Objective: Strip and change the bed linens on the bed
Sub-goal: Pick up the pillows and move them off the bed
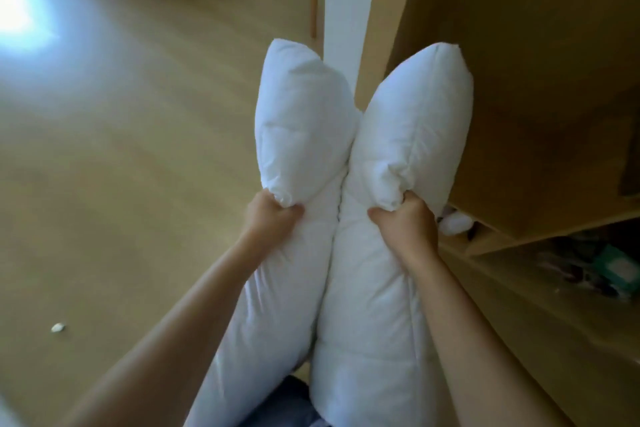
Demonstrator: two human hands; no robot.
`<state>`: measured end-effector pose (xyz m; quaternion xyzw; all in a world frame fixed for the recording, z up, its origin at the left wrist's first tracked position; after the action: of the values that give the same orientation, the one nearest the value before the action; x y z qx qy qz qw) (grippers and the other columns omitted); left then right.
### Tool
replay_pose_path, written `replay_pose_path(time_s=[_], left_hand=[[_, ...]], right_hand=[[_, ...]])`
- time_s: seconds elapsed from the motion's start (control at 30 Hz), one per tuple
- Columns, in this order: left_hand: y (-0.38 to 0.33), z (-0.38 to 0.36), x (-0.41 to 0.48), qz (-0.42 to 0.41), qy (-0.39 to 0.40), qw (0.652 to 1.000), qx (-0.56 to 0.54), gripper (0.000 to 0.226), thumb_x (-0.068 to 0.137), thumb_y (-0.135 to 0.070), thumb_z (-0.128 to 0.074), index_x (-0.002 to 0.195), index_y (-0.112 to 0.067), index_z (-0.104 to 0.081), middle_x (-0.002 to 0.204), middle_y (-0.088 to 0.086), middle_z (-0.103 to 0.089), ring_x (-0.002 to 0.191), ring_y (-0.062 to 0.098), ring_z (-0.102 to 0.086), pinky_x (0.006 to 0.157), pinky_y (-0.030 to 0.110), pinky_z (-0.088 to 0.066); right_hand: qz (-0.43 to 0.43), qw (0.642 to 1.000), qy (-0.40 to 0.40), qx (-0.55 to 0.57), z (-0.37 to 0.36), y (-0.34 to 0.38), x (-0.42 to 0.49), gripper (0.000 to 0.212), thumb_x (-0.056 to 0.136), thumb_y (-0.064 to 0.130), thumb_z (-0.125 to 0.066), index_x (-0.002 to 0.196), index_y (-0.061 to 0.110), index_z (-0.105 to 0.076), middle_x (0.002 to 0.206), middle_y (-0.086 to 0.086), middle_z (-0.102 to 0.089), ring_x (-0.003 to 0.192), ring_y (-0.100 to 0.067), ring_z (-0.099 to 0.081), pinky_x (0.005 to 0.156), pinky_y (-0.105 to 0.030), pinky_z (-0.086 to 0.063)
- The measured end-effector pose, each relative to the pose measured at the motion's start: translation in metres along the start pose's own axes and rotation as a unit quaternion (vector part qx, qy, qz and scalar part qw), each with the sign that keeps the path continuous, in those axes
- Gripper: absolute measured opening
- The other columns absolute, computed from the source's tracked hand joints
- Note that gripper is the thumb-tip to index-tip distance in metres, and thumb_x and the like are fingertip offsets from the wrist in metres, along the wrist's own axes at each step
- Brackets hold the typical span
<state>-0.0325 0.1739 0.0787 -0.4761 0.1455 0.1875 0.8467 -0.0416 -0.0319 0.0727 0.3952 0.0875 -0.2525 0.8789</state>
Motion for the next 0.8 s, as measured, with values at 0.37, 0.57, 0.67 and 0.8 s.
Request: replay_pose_path(time_s=[0.37, 0.57, 0.67, 0.8], left_hand=[[0.172, 0.212, -0.024, 0.096, -0.119, 0.98, -0.126, 0.04, 0.057, -0.032, -0.055, 0.085, -0.005, -0.064, 0.073, 0.016, -0.066, 0.072, 0.025, -0.065, 0.057, 0.03, -0.043], [0.219, 0.283, -0.002, 0.122, -0.186, 0.969, -0.103, 0.046, 0.073, -0.03, -0.068, 0.11, -0.004, -0.061, 0.108, 0.015, -0.067, 0.104, 0.032, -0.061, 0.083, 0.034, -0.047], [0.231, 0.307, 0.028, 0.144, -0.223, 0.961, -0.076, 0.036, 0.081, -0.028, -0.067, 0.109, -0.007, -0.061, 0.108, 0.012, -0.067, 0.103, 0.032, -0.061, 0.076, 0.029, -0.041], [0.224, 0.339, 0.086, 0.149, -0.258, 0.953, -0.059, 0.036, 0.082, -0.03, -0.066, 0.11, -0.008, -0.06, 0.111, 0.011, -0.065, 0.107, 0.033, -0.058, 0.078, 0.028, -0.038]], right_hand=[[0.125, 0.977, 0.12, -0.124, -0.204, 0.152, -0.095, 0.022, 0.079, 0.036, -0.064, 0.095, 0.022, -0.059, 0.093, -0.006, -0.066, 0.074, -0.023, -0.053, 0.064, -0.026, -0.038], [0.179, 0.955, 0.163, -0.17, -0.278, 0.227, -0.1, 0.033, 0.076, 0.043, -0.063, 0.101, 0.022, -0.061, 0.099, -0.008, -0.068, 0.092, -0.032, -0.062, 0.073, -0.032, -0.049], [0.198, 0.949, 0.178, -0.167, -0.306, 0.258, -0.082, 0.039, 0.076, 0.046, -0.065, 0.105, 0.02, -0.062, 0.103, -0.009, -0.068, 0.095, -0.032, -0.062, 0.072, -0.031, -0.046], [0.213, 0.944, 0.201, -0.154, -0.345, 0.304, -0.036, 0.045, 0.076, 0.047, -0.067, 0.109, 0.018, -0.062, 0.107, -0.008, -0.067, 0.099, -0.031, -0.062, 0.071, -0.028, -0.039]])
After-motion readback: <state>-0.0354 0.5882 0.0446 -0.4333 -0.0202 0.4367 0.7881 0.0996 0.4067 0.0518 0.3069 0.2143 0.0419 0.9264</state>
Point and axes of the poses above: each hand's wrist, its own x-axis towards the middle knuckle, its own z-axis out of the back of the hand, y = z × x, the point moved 2 cm from there along x, towards the middle knuckle
